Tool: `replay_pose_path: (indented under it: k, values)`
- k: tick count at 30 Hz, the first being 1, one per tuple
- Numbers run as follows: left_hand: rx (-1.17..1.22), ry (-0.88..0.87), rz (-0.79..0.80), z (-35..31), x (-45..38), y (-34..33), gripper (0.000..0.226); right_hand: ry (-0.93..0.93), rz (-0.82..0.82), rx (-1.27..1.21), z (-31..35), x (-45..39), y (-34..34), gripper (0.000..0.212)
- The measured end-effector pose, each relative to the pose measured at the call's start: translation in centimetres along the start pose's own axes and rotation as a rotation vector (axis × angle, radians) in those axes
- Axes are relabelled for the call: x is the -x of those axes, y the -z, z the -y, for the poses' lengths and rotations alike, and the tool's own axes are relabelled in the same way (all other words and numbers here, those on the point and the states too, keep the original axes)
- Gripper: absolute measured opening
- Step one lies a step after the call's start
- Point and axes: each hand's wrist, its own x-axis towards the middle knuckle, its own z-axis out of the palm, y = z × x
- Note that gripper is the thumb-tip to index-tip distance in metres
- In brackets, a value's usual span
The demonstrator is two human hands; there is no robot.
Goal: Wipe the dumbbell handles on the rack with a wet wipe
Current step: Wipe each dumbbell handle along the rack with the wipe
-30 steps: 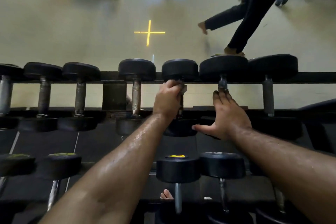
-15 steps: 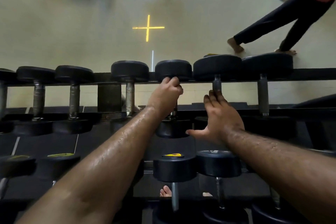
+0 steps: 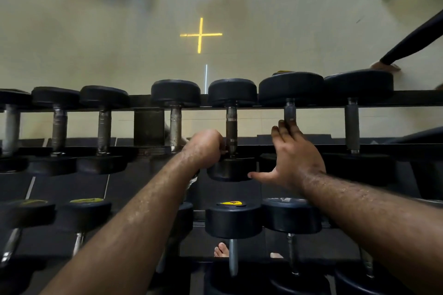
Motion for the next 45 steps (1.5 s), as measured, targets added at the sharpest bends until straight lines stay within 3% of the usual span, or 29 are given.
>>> replay_pose_path:
  k: [4,6,8,12,15,16,18,20,22,24,26,28,30,32,33,34,38,40,43,45]
  values:
    - [0.222,-0.091,0.096,0.8,0.5,3.0,0.011,0.003,-0.007,0.001,-0.1,-0.1,-0.1,0.152]
    - [0.287,-0.071,0.01,0.8,0.4,3.8,0.011,0.007,-0.003,0.009,-0.1,-0.1,-0.1,0.152]
    - [0.174,0.012,-0.072,0.5,-0.2,3.0,0.008,0.009,-0.001,0.007,0.0,0.1,0.0,0.151]
    - [-0.003,0.089,0.055,-0.5,0.0,0.9,0.014,0.008,-0.005,-0.003,0.0,0.2,0.5,0.149]
    - [0.256,-0.038,0.101,-1.4,0.3,2.9,0.006,0.013,-0.005,0.003,0.0,0.1,0.3,0.148]
    - [0.346,-0.079,0.039,-2.0,0.0,3.5,0.007,0.012,0.0,0.001,-0.1,0.1,0.3,0.148]
    - [0.323,-0.145,-0.29,-3.2,-1.2,3.6,0.01,0.01,0.004,-0.002,-0.1,0.1,0.2,0.147]
    - [0.046,-0.26,-0.61,-3.2,-3.0,2.4,0.013,0.01,0.004,-0.001,-0.1,0.1,0.2,0.148]
    - [-0.201,-0.397,-0.678,-2.4,-4.0,1.0,0.013,0.011,0.001,0.004,-0.1,0.1,0.2,0.147]
    - [-0.297,-0.522,-0.54,-1.9,-4.1,0.2,0.018,0.019,0.001,0.013,-0.2,-0.1,0.1,0.147]
    - [-0.338,-0.573,-0.218,-2.4,-3.0,0.3,0.023,0.025,0.007,0.011,-0.3,-0.1,0.0,0.147]
    - [-0.274,-0.496,0.019,-2.9,-2.2,0.9,0.029,0.029,0.005,0.022,-0.4,-0.1,-0.1,0.146]
    - [-0.003,-0.394,-0.078,-2.2,-1.9,2.1,0.025,0.033,0.004,0.029,-0.4,-0.1,0.0,0.145]
    - [0.256,-0.263,-0.44,-1.0,-2.1,2.3,0.02,0.033,0.009,0.027,-0.4,-0.1,0.0,0.146]
    - [0.298,-0.174,-0.567,-0.8,-2.0,2.1,0.02,0.033,0.015,0.025,-0.4,-0.1,0.1,0.145]
    - [0.297,-0.088,-0.589,-0.7,-2.0,1.5,0.019,0.036,0.024,0.022,-0.4,0.0,0.2,0.145]
    - [0.331,0.161,-0.165,-0.3,-1.6,-1.9,0.02,0.04,0.022,0.016,-0.4,0.1,0.4,0.144]
    - [0.443,0.184,-0.09,1.0,-1.7,-1.5,0.015,0.043,0.024,0.029,-0.4,0.0,0.5,0.144]
    - [0.792,0.116,0.134,1.2,-0.7,1.3,0.015,0.036,0.011,0.037,-0.3,0.1,0.5,0.145]
    - [0.795,0.095,0.025,0.5,-0.7,3.0,0.018,0.021,0.003,0.036,-0.1,0.3,0.6,0.146]
